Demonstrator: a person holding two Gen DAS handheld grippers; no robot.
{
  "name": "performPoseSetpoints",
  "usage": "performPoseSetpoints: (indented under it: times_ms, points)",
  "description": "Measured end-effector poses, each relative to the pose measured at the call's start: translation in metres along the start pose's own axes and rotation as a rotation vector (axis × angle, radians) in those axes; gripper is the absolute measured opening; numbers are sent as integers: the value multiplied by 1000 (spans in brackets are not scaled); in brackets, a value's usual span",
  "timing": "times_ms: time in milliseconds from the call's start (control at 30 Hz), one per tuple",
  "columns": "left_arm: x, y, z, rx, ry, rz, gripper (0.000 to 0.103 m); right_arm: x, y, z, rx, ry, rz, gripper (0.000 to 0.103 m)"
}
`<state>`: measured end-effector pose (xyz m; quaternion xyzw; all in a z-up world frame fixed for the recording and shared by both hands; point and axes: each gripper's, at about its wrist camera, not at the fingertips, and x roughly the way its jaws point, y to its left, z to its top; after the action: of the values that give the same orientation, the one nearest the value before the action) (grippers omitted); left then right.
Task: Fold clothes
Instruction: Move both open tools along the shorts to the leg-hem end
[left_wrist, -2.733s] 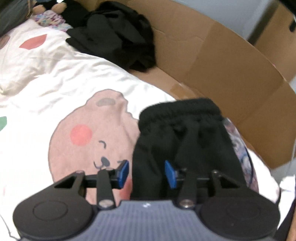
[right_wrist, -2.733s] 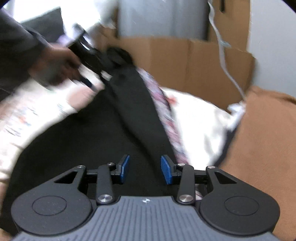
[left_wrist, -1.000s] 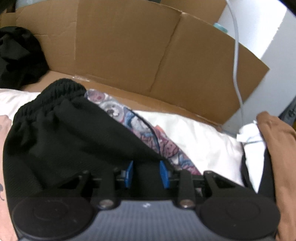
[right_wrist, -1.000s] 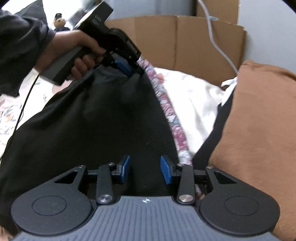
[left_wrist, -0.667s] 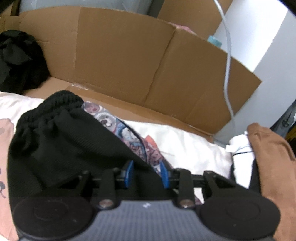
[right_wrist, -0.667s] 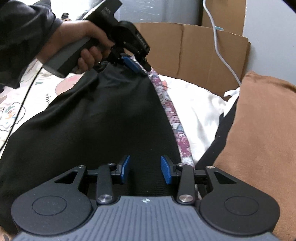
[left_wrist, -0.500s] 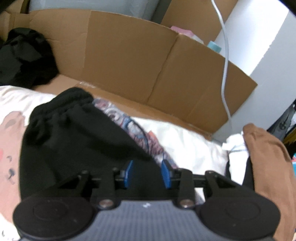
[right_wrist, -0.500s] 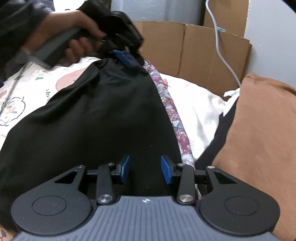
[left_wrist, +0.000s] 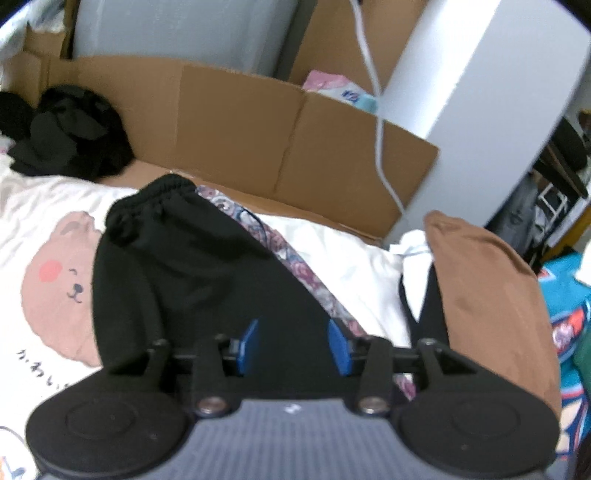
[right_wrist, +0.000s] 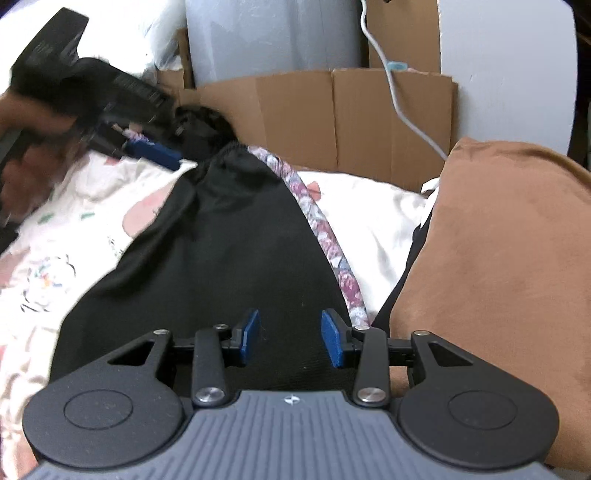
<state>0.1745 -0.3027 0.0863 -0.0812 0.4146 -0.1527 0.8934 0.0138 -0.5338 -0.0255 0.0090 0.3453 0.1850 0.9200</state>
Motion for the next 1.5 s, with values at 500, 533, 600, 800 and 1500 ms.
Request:
performPoseSetpoints:
  times_ms: [500,533,600,800,1500]
  points:
    - [-82,-24,-54,31,-45,55,58,-62,11,8,19,11,-46,42]
    - [-84,-23,-61,13,-45,59,58,-64,7,6,35,20,-48,42]
    - [-89,-22,-76,-21,-45,69,58,-69,-1,2,65,36,-58,42]
    - [-89,-11,-122,-125,-6,133,59,-76,-24,-14,109,65,-131,42]
    - [-98,9,-216,-558,43,262,59,-48,-83,-55,566,213,-87,42]
